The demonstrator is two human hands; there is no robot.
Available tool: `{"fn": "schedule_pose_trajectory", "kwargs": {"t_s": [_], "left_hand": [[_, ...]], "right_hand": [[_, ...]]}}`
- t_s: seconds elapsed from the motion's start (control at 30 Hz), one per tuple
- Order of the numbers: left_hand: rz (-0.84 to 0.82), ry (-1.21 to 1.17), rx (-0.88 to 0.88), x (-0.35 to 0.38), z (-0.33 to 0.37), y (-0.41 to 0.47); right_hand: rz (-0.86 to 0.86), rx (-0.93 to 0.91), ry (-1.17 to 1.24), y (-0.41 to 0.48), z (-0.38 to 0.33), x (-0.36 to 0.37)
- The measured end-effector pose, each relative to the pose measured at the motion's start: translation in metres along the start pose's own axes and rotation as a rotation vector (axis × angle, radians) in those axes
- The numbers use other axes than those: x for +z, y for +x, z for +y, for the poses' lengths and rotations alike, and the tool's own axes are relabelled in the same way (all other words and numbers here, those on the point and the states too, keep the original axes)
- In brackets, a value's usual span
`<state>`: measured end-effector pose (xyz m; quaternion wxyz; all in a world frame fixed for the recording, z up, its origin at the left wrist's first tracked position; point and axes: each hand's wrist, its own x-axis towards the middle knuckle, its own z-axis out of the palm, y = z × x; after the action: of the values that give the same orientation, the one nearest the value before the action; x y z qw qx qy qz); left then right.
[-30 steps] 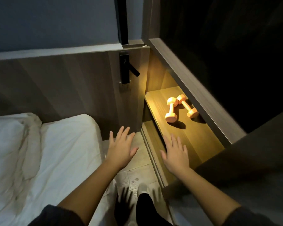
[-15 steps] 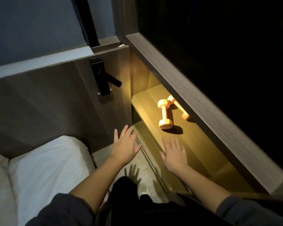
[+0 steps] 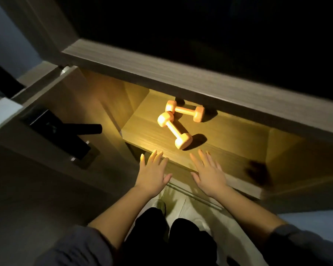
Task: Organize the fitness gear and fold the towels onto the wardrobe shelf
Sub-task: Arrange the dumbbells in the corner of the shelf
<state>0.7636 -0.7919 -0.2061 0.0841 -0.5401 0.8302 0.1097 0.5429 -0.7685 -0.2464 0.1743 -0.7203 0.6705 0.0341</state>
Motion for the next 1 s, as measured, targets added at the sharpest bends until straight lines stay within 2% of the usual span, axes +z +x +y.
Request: {"fn": "schedule_pose_trajectory", "kwargs": {"t_s": [0.2,0.43,0.7,0.9,1.0], "left_hand": [[0.091,-0.010,0.086,0.079,-0.026,0.014],[0.238,-0.055,0.175,0.166,-0.040,-0.008],[0.347,-0.083,0.224,0.150,-0.028,0.013],[0.470,-0.168,0.250,0.115,-0.008,0.086],[0.417,-0.192,0.241,0.111,-0.001,0.120]], "right_hand": [[0.133,0.099,-0.005,0.011,-0.010,0.078],[0.263,0.164,-0.072,-0.027,-0.019,0.157],[0.317,0.240,-0.111,-0.035,-0.026,0.150],[0.378,0.270,-0.102,0.043,0.010,0.100],[0.329,0.290,-0.104,0.078,0.025,0.097]]}}
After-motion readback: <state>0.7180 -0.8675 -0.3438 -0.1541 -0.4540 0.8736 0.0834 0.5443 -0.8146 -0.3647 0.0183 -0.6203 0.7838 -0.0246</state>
